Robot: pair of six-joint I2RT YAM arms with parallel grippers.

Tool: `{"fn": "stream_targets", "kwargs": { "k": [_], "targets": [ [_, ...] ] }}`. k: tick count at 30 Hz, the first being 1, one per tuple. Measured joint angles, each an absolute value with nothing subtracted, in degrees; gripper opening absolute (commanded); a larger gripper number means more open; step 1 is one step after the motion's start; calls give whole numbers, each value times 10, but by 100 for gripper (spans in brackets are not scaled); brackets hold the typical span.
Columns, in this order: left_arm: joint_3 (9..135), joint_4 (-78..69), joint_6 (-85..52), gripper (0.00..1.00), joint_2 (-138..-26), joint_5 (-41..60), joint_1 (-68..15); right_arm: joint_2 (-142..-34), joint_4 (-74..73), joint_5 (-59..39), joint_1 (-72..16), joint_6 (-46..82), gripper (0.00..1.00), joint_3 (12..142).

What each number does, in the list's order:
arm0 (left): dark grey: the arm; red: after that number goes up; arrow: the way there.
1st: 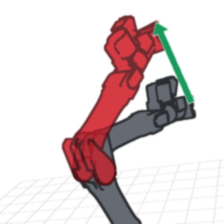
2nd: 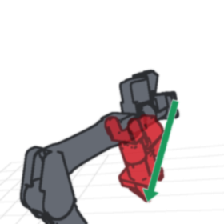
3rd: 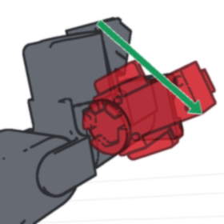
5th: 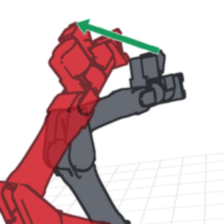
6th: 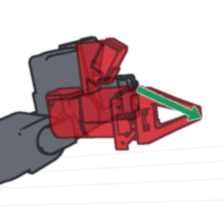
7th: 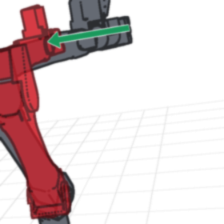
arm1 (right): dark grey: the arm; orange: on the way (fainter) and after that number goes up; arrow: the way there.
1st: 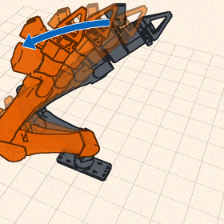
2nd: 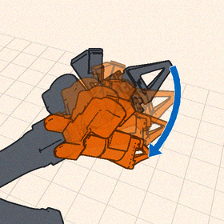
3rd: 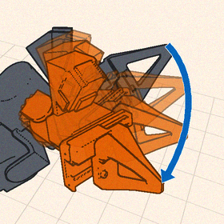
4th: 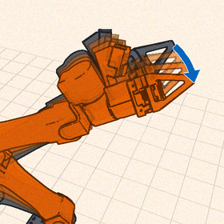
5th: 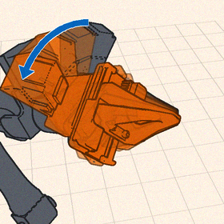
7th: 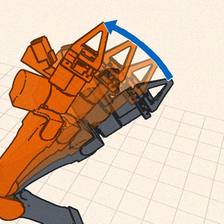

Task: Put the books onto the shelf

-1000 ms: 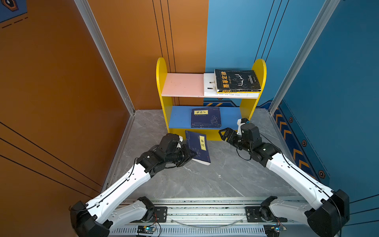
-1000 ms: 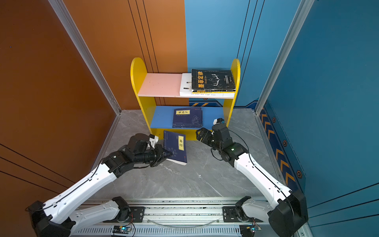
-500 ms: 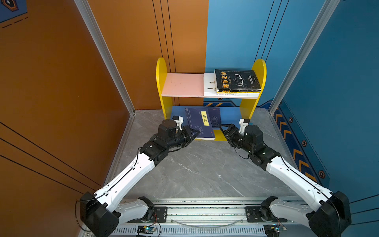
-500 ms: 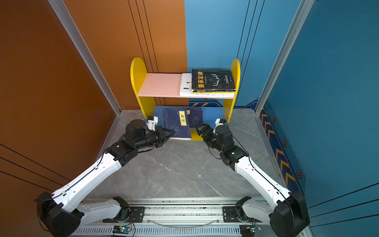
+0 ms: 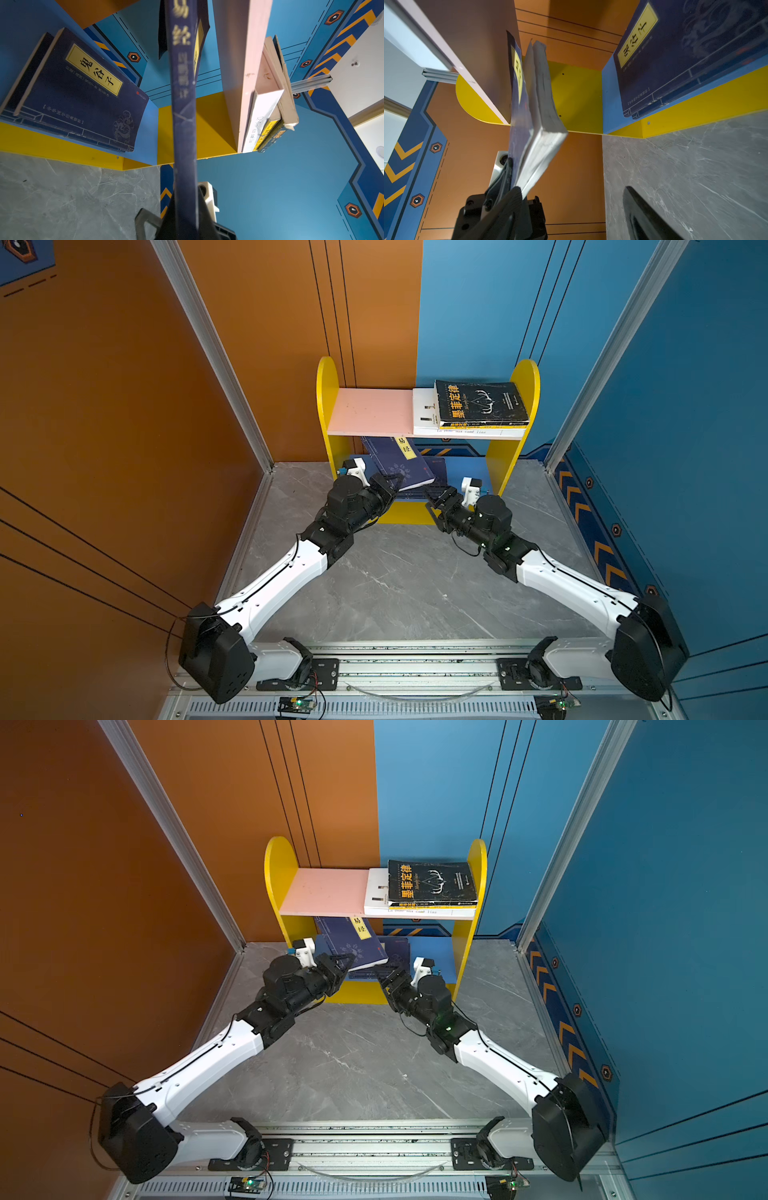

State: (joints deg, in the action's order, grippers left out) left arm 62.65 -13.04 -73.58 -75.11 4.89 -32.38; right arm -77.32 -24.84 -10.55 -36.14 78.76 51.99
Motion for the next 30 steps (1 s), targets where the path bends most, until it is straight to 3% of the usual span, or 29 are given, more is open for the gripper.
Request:
{"fn": "stream_targets", "kwargs": {
  "k": [12, 30],
  "targets": [
    [618, -183, -764, 0, -752, 23, -327, -842, -356, -105, -380, 807, 72, 559],
    [600, -195, -816, 0, -758, 20, -288, -843, -360, -103, -434, 791, 71, 562]
  ]
}}
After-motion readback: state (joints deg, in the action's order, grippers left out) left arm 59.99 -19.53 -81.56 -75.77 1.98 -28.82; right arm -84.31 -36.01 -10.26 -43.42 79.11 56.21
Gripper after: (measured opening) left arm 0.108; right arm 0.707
